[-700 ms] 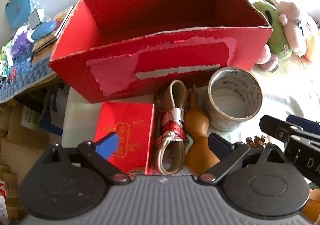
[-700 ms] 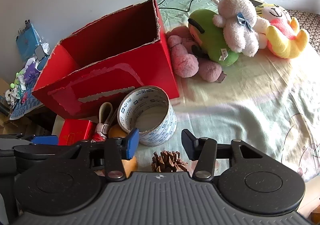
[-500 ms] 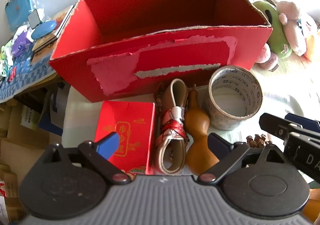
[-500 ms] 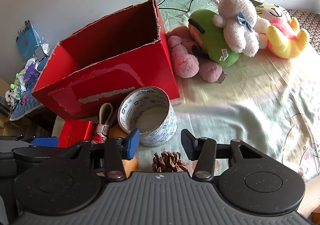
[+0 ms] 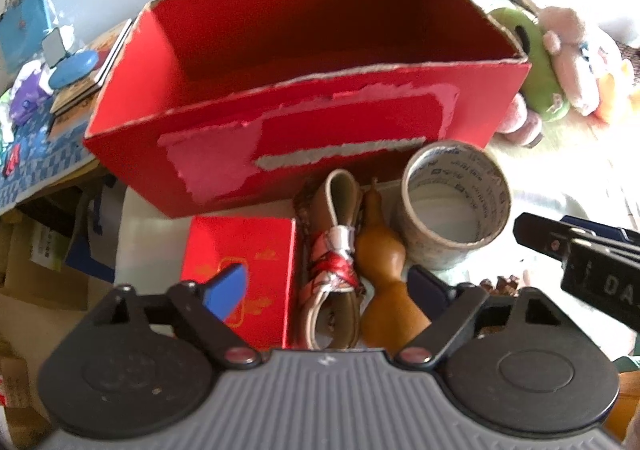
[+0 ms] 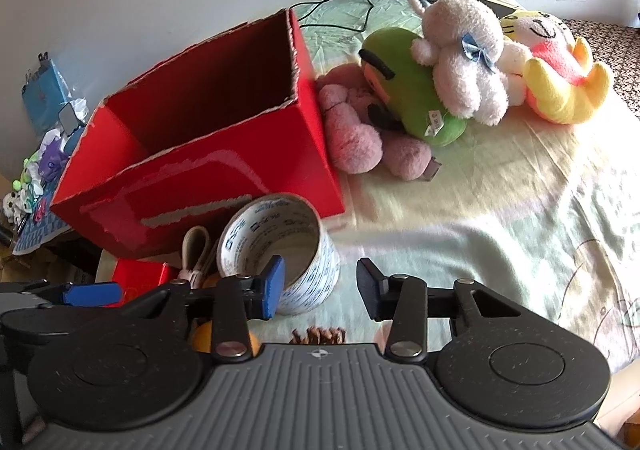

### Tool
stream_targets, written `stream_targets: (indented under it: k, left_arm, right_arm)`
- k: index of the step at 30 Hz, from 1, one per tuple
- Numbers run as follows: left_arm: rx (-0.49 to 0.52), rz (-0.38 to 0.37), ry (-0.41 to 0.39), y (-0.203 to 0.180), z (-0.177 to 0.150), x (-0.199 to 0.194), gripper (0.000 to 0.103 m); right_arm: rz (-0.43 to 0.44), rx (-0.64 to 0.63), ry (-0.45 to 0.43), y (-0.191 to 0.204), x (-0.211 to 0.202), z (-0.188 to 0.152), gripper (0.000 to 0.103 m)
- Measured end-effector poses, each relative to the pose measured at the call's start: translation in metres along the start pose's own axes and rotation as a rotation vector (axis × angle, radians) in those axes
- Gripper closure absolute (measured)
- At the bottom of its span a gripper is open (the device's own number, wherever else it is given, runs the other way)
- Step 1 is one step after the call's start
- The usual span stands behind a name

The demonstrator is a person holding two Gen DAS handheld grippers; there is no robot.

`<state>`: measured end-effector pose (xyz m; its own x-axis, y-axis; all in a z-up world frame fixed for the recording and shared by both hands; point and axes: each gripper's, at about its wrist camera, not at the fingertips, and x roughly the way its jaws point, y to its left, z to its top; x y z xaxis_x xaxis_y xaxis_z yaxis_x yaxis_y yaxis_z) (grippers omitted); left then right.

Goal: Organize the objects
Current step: 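Close the right gripper on the rim of the packing tape roll, then lift the tape roll with the right gripper over the red box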

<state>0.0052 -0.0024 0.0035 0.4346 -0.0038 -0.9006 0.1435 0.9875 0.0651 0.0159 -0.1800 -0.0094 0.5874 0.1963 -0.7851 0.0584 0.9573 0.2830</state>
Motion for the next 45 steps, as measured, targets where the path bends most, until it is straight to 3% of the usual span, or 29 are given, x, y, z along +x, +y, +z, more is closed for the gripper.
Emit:
stream_targets:
  k: [10,12,16,18,21,31,45]
  left_arm:
    - [-0.011,-0.241,-0.061,0.003,0.018,-0.004,0.058]
    - [0.003,-0.24,-0.044,0.0,0.02,0.002,0.059]
    - [-0.012,-0.329,0.009,0.0,0.026,0.014,0.067]
    - [-0.021,-0.366,0.047,0.0,0.03,0.019,0.082]
    - [-0.028,-0.404,0.055,0.0,0.032,0.023,0.094]
    - [-0.045,-0.412,0.066,-0.004,0.038,0.043,0.1]
    - [-0.021,-0.457,-0.016,-0.004,0.026,0.045,0.103]
  right_arm:
    - [-0.02,0.007,0.069,-0.009,0.025,0.014,0.07]
    - [-0.007,0.017,0.085,-0.011,0.03,0.015,0.07]
    - [0.008,0.029,0.114,-0.014,0.039,0.016,0.074]
    - [0.022,0.039,0.123,-0.016,0.043,0.018,0.079]
    - [0.037,0.046,0.12,-0.018,0.047,0.02,0.082]
    - [0.092,0.083,0.16,-0.023,0.061,0.021,0.084]
    - [0.116,0.075,0.101,-0.031,0.054,0.012,0.087]
